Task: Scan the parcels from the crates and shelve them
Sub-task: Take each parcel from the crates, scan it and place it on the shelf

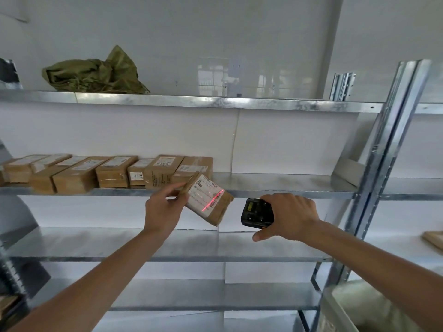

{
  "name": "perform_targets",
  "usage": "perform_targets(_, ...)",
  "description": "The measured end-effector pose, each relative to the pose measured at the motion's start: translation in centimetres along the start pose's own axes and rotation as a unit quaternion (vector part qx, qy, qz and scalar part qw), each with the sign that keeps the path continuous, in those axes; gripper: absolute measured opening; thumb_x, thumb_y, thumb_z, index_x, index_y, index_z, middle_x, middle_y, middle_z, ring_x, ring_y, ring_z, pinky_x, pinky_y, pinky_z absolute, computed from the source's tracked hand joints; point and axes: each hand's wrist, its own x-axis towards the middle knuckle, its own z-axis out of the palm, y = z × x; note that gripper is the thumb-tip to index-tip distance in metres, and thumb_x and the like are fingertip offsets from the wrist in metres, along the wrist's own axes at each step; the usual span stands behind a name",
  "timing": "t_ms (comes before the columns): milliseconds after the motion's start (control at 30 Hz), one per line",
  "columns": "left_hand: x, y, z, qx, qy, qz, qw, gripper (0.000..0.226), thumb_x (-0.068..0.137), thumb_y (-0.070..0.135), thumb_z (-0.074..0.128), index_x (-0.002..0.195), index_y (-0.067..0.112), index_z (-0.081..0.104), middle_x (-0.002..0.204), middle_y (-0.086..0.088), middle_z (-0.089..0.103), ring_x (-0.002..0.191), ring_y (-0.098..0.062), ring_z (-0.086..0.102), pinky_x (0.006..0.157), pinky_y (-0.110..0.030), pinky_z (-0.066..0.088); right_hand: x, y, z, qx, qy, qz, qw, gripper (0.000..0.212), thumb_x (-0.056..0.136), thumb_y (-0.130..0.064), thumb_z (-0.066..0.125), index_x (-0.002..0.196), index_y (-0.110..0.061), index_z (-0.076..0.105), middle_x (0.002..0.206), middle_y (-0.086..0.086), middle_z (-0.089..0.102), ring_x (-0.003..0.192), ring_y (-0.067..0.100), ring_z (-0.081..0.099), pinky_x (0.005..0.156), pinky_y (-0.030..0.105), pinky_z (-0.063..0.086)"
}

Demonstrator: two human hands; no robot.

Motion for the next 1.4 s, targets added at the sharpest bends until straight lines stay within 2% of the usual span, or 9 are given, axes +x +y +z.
perform_targets(267, -0.3, 0.3, 1.4, 0.002, -0.003, 0.001, 1.000, 0.035, 0.093, 0.015, 0.067, 0.092, 0.050, 0.068, 0.096, 0.021, 0.071, 0.094, -0.004, 0.068, 0.082, -0.029, 0.060, 0.1, 1.6, 0.1, -0.025, 0.003, 0.000, 1.000, 0.076, 0.055, -0.084, 0.079, 0.110, -0.038, 0.056, 0.095, -0.016, 0.066, 0.090, 0.015, 0.063, 0.072, 0.031, 0.046)
perform_targets(533, -0.4, 0.5, 2.7, -0.011, 0.003, 0.002, 1.000, 0.036, 0.091, 0.011, 0.069, 0.092, 0.047, 0.069, 0.097, 0.019, 0.073, 0.094, -0.008, 0.070, 0.088, -0.036, 0.060, 0.4, 2.7, 0.2, -0.033, 0.006, -0.005, 0.999, 0.079, 0.055, -0.084, 0.079, 0.117, -0.038, 0.058, 0.100, -0.016, 0.068, 0.094, 0.015, 0.065, 0.077, 0.031, 0.051)
perform_targets(767, -0.4, 0.2, 3.9, 0.003, -0.006, 0.001, 1.000, 0.030, 0.094, 0.013, 0.067, 0.101, 0.041, 0.071, 0.099, 0.019, 0.072, 0.096, -0.006, 0.069, 0.081, -0.025, 0.059, 0.8, 3.9, 0.3, 0.008, -0.003, 0.003, 1.000, 0.088, 0.051, -0.083, 0.081, 0.122, -0.037, 0.055, 0.106, -0.017, 0.066, 0.098, 0.015, 0.064, 0.074, 0.031, 0.048)
perform_targets(867, -0.4, 0.0, 4.6, -0.009, -0.003, -0.018, 1.000, 0.027, 0.093, 0.015, 0.068, 0.105, 0.039, 0.071, 0.099, 0.017, 0.072, 0.094, -0.004, 0.069, 0.081, -0.027, 0.059, 0.7, 4.2, 0.7, 0.066, -0.020, 0.013, 0.998, 0.084, 0.052, -0.083, 0.081, 0.116, -0.037, 0.054, 0.103, -0.017, 0.065, 0.095, 0.013, 0.061, 0.074, 0.032, 0.043)
perform_targets(1000, -0.7, -0.3, 6.3, -0.048, 0.001, -0.077, 0.996, 0.026, 0.092, 0.017, 0.068, 0.113, 0.034, 0.069, 0.097, 0.004, 0.073, 0.091, -0.014, 0.071, 0.085, -0.039, 0.062, 0.9, 4.1, 1.9, 0.247, -0.071, 0.012, 0.966, 0.067, 0.061, -0.071, 0.086, 0.109, -0.034, 0.058, 0.098, -0.014, 0.066, 0.091, 0.009, 0.064, 0.084, 0.033, 0.054)
perform_targets(1167, 0.0, -1.4, 8.6, -0.078, -0.033, -0.141, 0.986, 0.038, 0.090, 0.016, 0.070, 0.126, 0.028, 0.064, 0.104, -0.008, 0.072, 0.099, -0.022, 0.070, 0.085, -0.036, 0.062, 2.1, 3.3, 3.6, 0.391, -0.086, -0.017, 0.916, 0.047, 0.069, -0.048, 0.091, 0.105, -0.030, 0.066, 0.101, -0.010, 0.069, 0.094, 0.011, 0.066, 0.073, 0.020, 0.046)
perform_targets(1267, 1.4, -2.3, 9.5, -0.093, -0.070, -0.154, 0.981, 0.045, 0.090, 0.015, 0.070, 0.129, 0.035, 0.059, 0.102, -0.011, 0.071, 0.096, -0.022, 0.071, 0.088, -0.037, 0.061, 4.0, 3.6, 4.8, 0.435, -0.066, -0.008, 0.898, 0.044, 0.070, -0.044, 0.092, 0.106, -0.034, 0.070, 0.099, -0.012, 0.070, 0.095, 0.010, 0.066, 0.074, 0.019, 0.046)
perform_targets(1333, 2.5, -3.1, 10.2, -0.051, -0.110, -0.140, 0.983, 0.050, 0.090, 0.017, 0.070, 0.127, 0.046, 0.052, 0.100, -0.010, 0.069, 0.095, -0.022, 0.070, 0.090, -0.038, 0.060, 5.6, 4.2, 5.5, 0.450, -0.057, 0.005, 0.891, 0.043, 0.069, -0.043, 0.093, 0.106, -0.038, 0.071, 0.098, -0.014, 0.071, 0.094, 0.007, 0.067, 0.074, 0.019, 0.046)
perform_targets(1400, 3.8, -4.0, 11.1, -0.028, -0.148, -0.135, 0.979, 0.050, 0.089, 0.020, 0.072, 0.125, 0.049, 0.051, 0.100, -0.009, 0.068, 0.095, -0.020, 0.070, 0.088, -0.037, 0.061, 7.3, 4.9, 6.1, 0.451, -0.056, 0.012, 0.891, 0.045, 0.070, -0.042, 0.093, 0.108, -0.040, 0.069, 0.102, -0.017, 0.071, 0.096, 0.005, 0.066, 0.076, 0.018, 0.047)
